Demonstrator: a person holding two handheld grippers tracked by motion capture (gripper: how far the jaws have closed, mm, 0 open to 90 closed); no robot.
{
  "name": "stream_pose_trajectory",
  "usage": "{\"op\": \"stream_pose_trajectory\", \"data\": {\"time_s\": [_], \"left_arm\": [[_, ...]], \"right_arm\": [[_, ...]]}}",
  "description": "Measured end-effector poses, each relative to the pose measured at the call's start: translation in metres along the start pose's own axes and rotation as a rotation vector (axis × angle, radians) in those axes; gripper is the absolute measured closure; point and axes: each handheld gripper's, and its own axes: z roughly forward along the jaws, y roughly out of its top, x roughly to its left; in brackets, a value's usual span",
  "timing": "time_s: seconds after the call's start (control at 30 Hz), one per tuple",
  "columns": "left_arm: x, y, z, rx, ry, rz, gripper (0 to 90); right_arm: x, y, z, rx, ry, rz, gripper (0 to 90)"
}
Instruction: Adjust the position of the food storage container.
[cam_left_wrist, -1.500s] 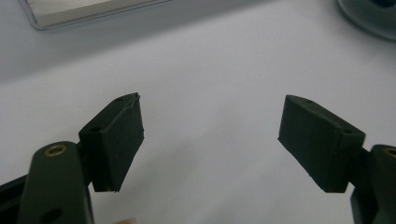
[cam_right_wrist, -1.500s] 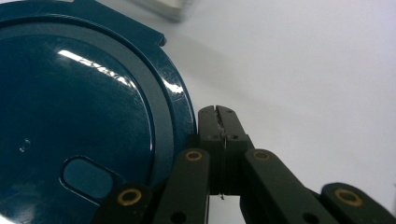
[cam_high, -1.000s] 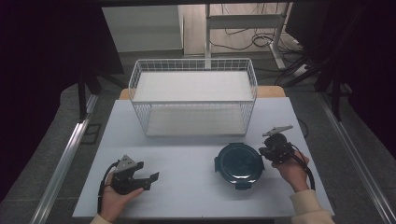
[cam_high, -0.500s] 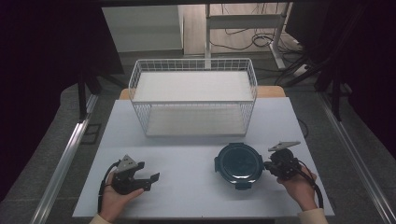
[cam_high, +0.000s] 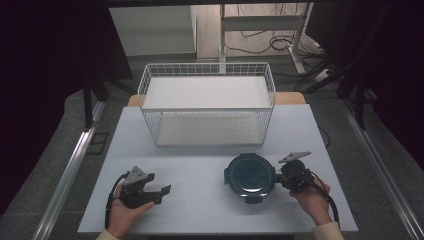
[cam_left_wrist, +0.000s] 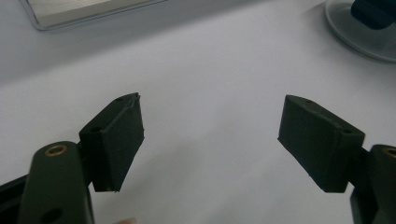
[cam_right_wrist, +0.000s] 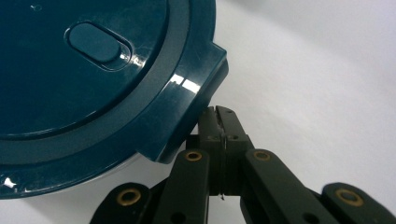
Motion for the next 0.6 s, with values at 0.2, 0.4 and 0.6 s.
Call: {"op": "stream_pose_trajectory", "data": {"time_s": [0.2, 0.4, 0.6], "left_arm": [[-0.001, 0.0, 0.0, -0.001, 0.0, 0.001, 21.4], [0.0, 0.0, -0.001, -0.002, 0.006, -0.003, 21.4], [0.0, 0.001, -0.003, -0.009, 0.015, -0.014, 21.4]], "right_arm": [[0.013, 0.011, 0.005, -0.011, 0.015, -0.036, 90.0], [0.031, 0.023, 0.014, -0.024, 0.029, -0.081, 90.0], [0.045, 0.035, 0.022, -0.037, 0.05, -0.113, 90.0]]}}
